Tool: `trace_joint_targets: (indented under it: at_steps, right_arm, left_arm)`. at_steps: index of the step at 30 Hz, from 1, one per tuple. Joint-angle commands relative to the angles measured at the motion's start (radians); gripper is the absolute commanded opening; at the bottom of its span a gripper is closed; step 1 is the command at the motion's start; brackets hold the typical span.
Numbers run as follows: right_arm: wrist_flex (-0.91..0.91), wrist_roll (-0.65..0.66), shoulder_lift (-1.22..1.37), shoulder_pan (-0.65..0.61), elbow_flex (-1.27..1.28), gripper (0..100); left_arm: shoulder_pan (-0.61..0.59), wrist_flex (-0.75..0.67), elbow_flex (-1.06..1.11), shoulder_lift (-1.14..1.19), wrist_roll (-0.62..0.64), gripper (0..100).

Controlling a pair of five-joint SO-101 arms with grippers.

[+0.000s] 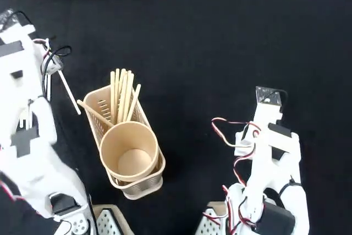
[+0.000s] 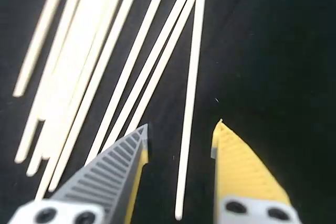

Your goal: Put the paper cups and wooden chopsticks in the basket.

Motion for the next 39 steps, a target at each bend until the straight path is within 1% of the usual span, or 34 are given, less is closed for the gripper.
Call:
trace_joint_targets:
  at_steps: [1,5,8,15,16,22,24,26,29,32,37,39]
  right_arm:
    - [-0.006,0.006,-0.015,0.011,0.004,38.2]
    - [-0.006,0.006,-0.015,0.011,0.004,38.2]
    - [-0.006,0.006,-0.015,0.011,0.004,38.2]
    - [-0.005,0.006,-0.015,0.011,0.004,38.2]
    - [-0.003,0.006,-0.015,0.011,0.004,38.2]
    - [-0.003,0.006,-0.015,0.011,0.004,38.2]
    - [-0.005,0.006,-0.015,0.011,0.004,38.2]
    - [-0.005,0.006,-0.015,0.011,0.004,38.2]
    - [-0.005,0.006,-0.015,0.011,0.004,38.2]
    - [-0.006,0.006,-0.015,0.011,0.004,38.2]
    - [-0.006,0.006,-0.015,0.011,0.004,38.2]
    - [-0.006,0.006,-0.015,0.011,0.004,38.2]
  left_arm:
    - [0.018,-0.009,-0.186,0.176,-0.008,20]
    - [0.016,0.006,-0.317,0.347,-0.008,20]
    - [0.021,0.094,-0.44,0.457,-0.009,19]
    - [0.019,0.368,-0.806,0.646,-0.011,4]
    - [0.022,0.4,-0.863,0.669,-0.011,3]
    - [0.024,0.603,-1.199,0.717,-0.011,3]
    - [0.022,0.615,-1.287,0.717,-0.009,3]
    - [0.015,0.614,-1.325,0.703,-0.009,3]
    - [0.016,0.615,-1.27,0.635,-0.034,3]
    - [0.013,0.615,-1.09,0.497,-0.061,3]
    - [0.018,0.611,-0.65,0.078,-0.068,3]
    - [0.039,0.608,-0.524,-0.11,-0.097,3]
